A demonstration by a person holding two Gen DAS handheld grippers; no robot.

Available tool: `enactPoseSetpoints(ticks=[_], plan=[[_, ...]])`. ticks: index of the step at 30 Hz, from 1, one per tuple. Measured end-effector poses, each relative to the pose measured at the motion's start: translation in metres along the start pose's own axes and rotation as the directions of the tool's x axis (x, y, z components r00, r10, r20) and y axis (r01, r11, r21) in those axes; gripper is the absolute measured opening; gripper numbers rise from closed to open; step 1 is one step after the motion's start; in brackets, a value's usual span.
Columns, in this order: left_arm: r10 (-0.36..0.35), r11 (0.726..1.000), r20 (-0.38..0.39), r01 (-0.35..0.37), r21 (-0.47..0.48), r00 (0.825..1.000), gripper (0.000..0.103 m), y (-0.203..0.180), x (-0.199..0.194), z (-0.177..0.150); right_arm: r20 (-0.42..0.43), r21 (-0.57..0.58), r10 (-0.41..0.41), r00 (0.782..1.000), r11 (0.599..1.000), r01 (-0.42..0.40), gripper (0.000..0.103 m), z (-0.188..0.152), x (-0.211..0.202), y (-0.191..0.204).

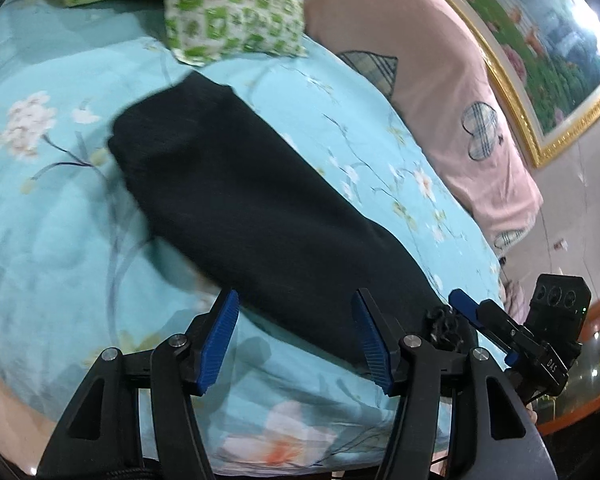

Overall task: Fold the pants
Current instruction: 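Grasp the end of the folded dark pants with the left gripper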

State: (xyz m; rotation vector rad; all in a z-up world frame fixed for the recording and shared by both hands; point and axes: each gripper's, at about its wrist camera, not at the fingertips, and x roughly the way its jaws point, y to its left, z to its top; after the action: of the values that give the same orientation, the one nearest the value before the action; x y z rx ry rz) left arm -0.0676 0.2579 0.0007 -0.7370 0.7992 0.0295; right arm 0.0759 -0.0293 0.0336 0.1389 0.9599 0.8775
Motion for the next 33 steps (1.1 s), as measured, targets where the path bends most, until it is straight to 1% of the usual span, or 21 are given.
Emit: enactPoseSetpoints(ticks=[6, 11, 16, 25, 33], plan=[[0.016, 0.999, 0.032, -0.014, -0.052, 0.999, 0.064, 0.023, -0.013, 0.006, -0.021, -0.006, 0.003, 1.0, 1.0, -0.003, 0.059, 0.006, 0.014, 0.003], [0.036, 0.996, 0.047, -0.032, -0.086, 0.998, 0.065, 0.033, -0.014, 0.013, -0.044, -0.03, 0.01, 0.999, 0.999, -0.011, 0.059, 0.015, 0.026, 0.009], [0.032, 0.993, 0.064, -0.025, -0.119, 0.997, 0.065, 0.044, -0.015, 0.019, -0.068, -0.054, 0.018, 0.998, 0.998, -0.021, 0.061, 0.028, 0.044, 0.016], [0.03, 0.982, 0.094, -0.012, -0.189, 0.995, 0.065, 0.063, -0.011, 0.035, -0.122, -0.114, 0.033, 0.992, 0.992, -0.047, 0.061, 0.052, 0.083, 0.03], [0.04, 0.967, 0.098, -0.015, -0.253, 0.994, 0.065, 0.081, -0.004, 0.04, -0.164, -0.156, 0.038, 0.986, 0.986, -0.064, 0.062, 0.074, 0.118, 0.033]])
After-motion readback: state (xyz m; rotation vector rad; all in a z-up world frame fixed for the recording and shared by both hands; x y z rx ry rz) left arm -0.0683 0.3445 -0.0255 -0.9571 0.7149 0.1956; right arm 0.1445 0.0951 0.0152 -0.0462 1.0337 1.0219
